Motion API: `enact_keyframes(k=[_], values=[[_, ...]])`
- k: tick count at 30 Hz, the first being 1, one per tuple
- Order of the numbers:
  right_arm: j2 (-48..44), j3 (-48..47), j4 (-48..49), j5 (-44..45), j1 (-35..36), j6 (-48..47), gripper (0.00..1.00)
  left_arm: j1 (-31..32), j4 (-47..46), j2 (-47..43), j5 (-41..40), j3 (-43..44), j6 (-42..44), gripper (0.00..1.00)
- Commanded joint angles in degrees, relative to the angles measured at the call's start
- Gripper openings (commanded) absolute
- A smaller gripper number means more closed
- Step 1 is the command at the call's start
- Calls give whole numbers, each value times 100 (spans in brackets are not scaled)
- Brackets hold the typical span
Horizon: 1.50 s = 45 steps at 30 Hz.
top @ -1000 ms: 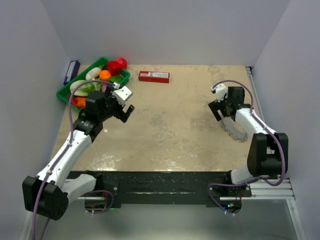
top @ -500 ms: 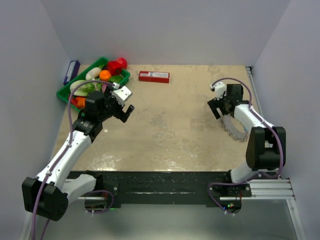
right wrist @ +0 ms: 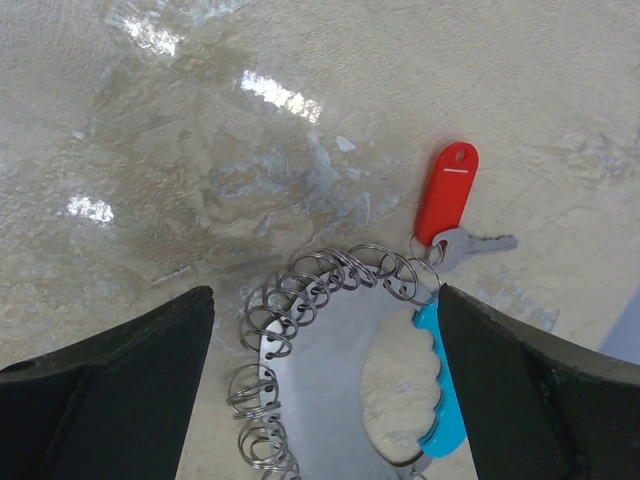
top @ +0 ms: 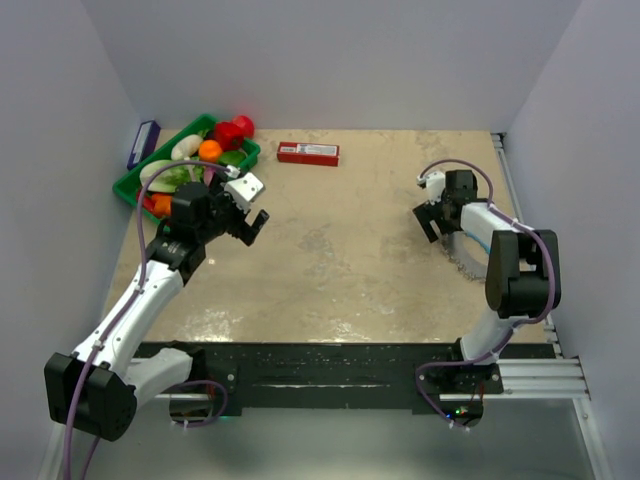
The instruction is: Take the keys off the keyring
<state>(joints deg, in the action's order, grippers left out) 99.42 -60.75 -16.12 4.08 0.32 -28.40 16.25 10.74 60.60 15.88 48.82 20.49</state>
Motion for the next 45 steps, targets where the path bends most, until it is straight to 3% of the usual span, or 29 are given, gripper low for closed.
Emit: enact_keyframes(k=[1, 26, 29, 35, 40, 45], values=[[7, -262, 100, 181, -23, 98, 95, 27, -266, -4, 82, -48, -72, 99], [69, -385, -216, 225, -14, 212, 80, 27, -248, 13, 108, -92, -107, 99], [148, -446, -339, 208, -23, 300, 72, 27, -257, 40, 126, -83, -115, 100], [289, -622, -567, -398, -427, 467, 61, 27, -266, -13, 126, -127, -107, 100], [333, -666, -603, -802, -524, 459, 60, 27, -274, 13, 126, -127, -115, 100], [499, -806, -778, -1251, -541, 415, 51, 27, -274, 49, 126, -153, -124, 99]])
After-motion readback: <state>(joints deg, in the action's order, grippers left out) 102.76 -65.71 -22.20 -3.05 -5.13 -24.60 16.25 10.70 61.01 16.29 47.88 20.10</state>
